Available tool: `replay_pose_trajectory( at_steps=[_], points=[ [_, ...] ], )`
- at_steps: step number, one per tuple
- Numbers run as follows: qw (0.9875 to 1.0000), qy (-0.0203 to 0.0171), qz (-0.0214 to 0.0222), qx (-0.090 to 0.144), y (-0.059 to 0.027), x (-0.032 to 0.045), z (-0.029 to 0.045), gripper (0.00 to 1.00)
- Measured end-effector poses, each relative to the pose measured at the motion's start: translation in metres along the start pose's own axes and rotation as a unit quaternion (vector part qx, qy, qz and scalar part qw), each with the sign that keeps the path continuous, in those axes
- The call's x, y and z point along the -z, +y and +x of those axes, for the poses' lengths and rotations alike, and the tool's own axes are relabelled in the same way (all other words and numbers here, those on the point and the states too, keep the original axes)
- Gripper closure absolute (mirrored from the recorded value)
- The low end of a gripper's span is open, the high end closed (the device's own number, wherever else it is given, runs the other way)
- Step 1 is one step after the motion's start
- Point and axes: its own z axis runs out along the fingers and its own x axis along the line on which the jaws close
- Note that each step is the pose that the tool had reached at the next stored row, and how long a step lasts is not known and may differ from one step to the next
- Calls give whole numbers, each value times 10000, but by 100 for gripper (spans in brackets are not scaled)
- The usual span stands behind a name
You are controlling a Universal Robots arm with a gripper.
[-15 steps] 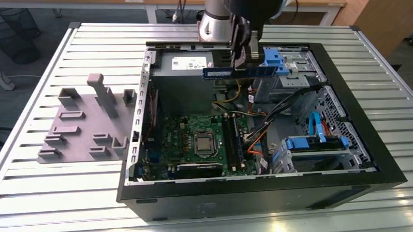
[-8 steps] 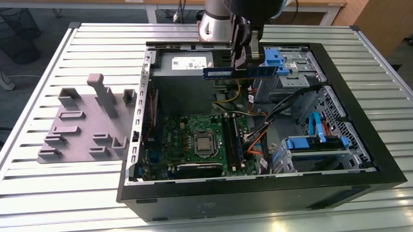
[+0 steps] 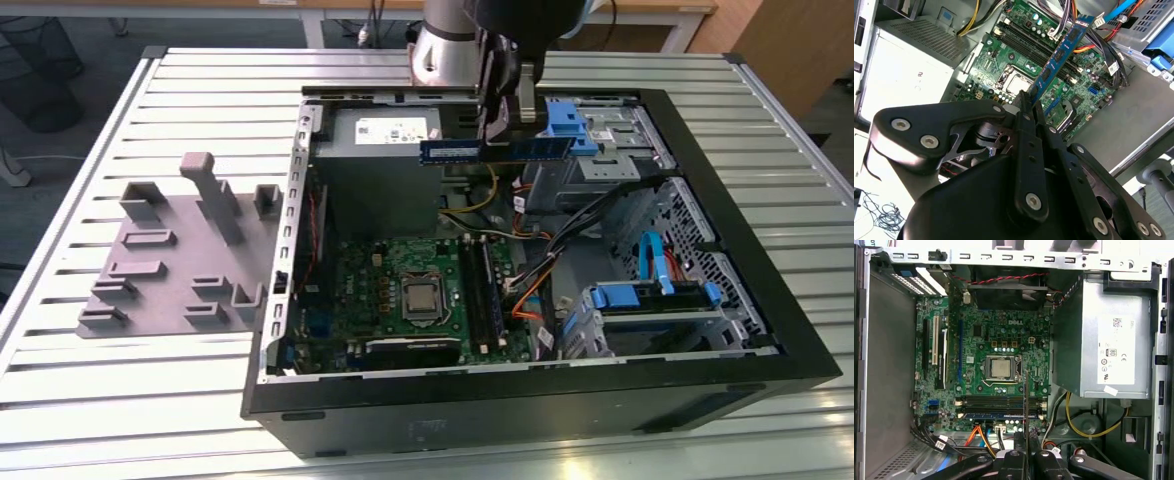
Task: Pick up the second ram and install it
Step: 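Insert the second ram into the second slot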
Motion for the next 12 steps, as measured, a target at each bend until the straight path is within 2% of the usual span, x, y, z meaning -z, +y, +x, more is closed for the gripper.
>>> replay_pose_trajectory(
  at_steps=[3, 7, 12],
  points=[
    [10000, 0, 1, -69, -1, -1, 0, 86],
    [9996, -1, 7, -293, -1, -4, 0, 86],
    [9980, -3, 15, -626, 0, -8, 0, 86]
  ],
)
